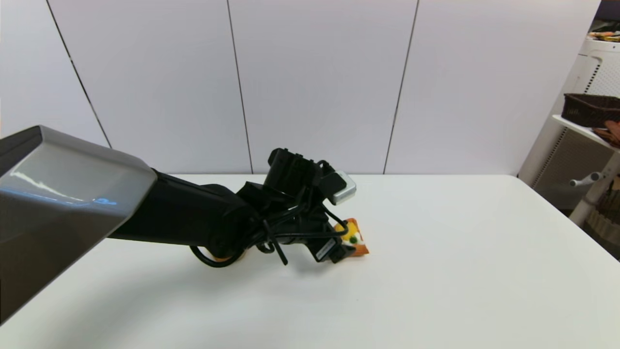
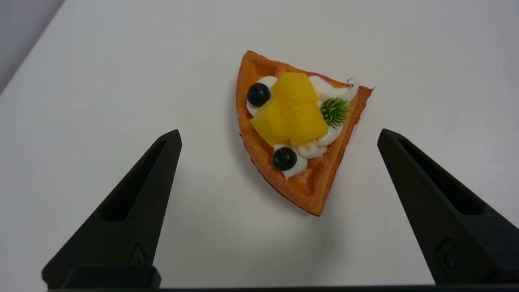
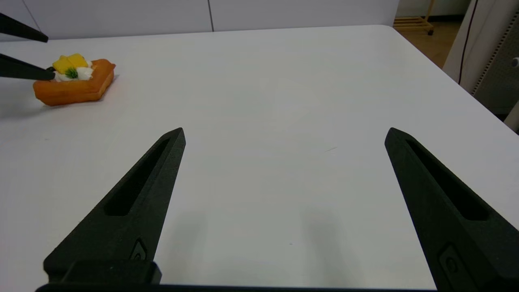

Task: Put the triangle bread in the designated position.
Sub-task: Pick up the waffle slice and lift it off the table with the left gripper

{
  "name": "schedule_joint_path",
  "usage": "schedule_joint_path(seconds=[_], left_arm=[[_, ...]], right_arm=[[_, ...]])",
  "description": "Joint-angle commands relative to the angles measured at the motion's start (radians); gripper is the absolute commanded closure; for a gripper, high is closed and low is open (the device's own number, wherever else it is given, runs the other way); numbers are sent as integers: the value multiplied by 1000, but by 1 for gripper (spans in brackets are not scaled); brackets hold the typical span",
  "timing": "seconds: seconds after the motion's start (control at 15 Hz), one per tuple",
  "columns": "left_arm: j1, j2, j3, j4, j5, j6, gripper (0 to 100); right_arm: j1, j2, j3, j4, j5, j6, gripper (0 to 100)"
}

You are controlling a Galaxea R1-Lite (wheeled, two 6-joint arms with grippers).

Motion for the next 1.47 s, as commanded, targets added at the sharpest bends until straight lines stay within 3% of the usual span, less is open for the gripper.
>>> schedule_joint_path(seconds=[0.07, 1.07, 1.13, 1.47], left_arm=[[8, 43, -16, 20, -2, 3, 0], [-9, 148, -90, 29, -2, -11, 0], [-13, 152, -103, 26, -2, -13, 100], [-17, 177, -156, 26, -2, -13, 100]], right_arm=[[0, 1, 0, 1, 0, -1, 0], [0, 1, 0, -1, 0, 0, 0], [0, 1, 0, -1, 0, 0, 0], [0, 1, 0, -1, 0, 0, 0]])
